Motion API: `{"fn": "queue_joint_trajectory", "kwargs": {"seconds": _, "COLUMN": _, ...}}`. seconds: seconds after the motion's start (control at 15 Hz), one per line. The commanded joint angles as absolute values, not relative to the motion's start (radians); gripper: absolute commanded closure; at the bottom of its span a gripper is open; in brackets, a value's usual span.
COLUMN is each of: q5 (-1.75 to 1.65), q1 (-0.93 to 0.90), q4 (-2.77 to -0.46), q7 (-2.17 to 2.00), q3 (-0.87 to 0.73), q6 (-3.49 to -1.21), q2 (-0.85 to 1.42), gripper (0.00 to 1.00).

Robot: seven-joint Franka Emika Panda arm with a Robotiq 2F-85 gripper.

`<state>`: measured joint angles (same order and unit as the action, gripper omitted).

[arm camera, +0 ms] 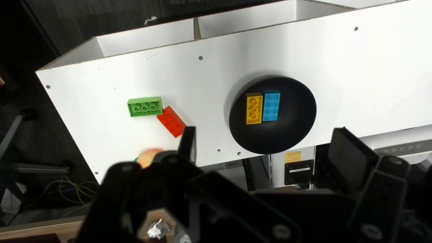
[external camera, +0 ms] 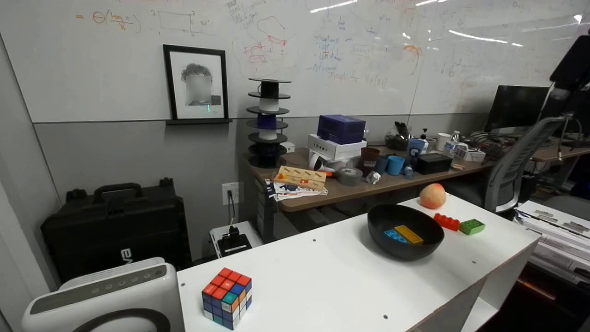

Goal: Pick the blocks on the counter and put them in the bowl

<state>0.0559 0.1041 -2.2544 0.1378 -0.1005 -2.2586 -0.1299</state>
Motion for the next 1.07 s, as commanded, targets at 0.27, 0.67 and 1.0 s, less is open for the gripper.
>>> {"fn": "queue_joint_trajectory", "kwargs": {"seconds": 0.27, "q5": 0.075, "q1": 0.113, "q4": -2.037, "q7": 0.292, "q3": -0.143, "q6": -1.994, "q2": 0.003, "gripper": 0.0}}
{"fn": "queue_joint_trajectory", "kwargs": {"seconds": 0.67, "q5": 0.06, "q1": 0.165, "q4": -1.808, "q7": 0.494, "q3": -0.154, "q6": -1.987, "q2": 0.237, "gripper": 0.0}}
{"fn": "queue_joint_trajectory", "kwargs": {"seconds": 1.0, "q5": -0.008, "q1": 0.191, "q4": -1.691, "q7": 0.546, "q3": -0.122, "q6": -2.108, "q2": 0.444, "gripper": 0.0}}
